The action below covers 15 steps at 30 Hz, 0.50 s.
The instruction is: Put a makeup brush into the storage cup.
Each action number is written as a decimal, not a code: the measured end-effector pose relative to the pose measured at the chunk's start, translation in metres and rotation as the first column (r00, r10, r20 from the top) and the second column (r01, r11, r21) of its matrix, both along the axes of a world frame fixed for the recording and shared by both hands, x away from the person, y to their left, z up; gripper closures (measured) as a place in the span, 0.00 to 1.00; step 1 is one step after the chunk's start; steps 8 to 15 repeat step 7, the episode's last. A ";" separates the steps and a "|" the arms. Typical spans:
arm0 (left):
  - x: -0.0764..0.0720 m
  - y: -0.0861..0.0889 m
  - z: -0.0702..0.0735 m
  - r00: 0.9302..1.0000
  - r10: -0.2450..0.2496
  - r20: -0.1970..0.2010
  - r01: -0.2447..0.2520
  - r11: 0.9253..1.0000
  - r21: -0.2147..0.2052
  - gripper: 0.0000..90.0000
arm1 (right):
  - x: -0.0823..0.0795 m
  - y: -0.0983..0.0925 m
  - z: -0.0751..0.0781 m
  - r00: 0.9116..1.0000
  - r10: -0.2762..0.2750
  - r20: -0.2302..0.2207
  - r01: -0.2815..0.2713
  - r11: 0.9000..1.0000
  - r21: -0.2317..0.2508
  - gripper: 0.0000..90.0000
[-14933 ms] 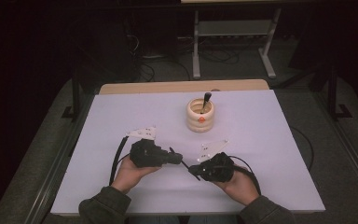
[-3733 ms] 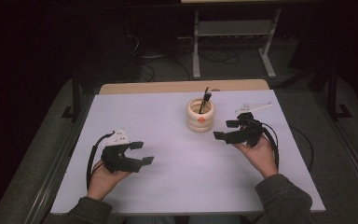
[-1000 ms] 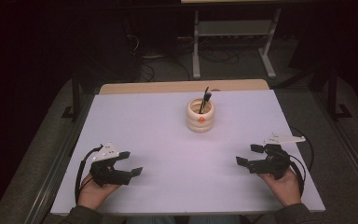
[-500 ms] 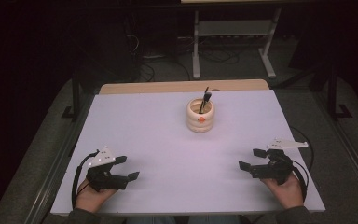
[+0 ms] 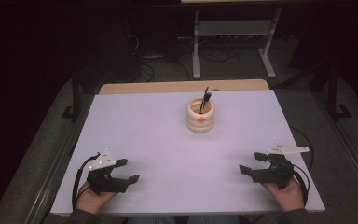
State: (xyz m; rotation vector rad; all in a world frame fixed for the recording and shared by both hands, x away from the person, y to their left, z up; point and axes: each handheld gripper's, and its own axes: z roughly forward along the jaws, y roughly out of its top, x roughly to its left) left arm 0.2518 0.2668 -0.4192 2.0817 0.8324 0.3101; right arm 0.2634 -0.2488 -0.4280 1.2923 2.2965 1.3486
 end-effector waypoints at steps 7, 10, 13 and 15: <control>0.002 0.001 0.000 1.000 -0.008 0.004 0.008 1.000 -0.005 0.24 | 0.000 0.002 -0.001 1.000 0.006 0.005 -0.006 1.000 -0.010 0.16; 0.002 0.001 0.000 1.000 -0.008 0.004 0.008 1.000 -0.005 0.24 | 0.000 0.002 -0.001 1.000 0.006 0.005 -0.006 1.000 -0.010 0.16; 0.002 0.001 0.000 1.000 -0.008 0.004 0.008 1.000 -0.005 0.24 | 0.000 0.002 -0.001 1.000 0.006 0.005 -0.006 1.000 -0.010 0.16; 0.002 0.001 0.000 1.000 -0.008 0.004 0.008 1.000 -0.005 0.24 | 0.000 0.002 -0.001 1.000 0.006 0.005 -0.006 1.000 -0.010 0.16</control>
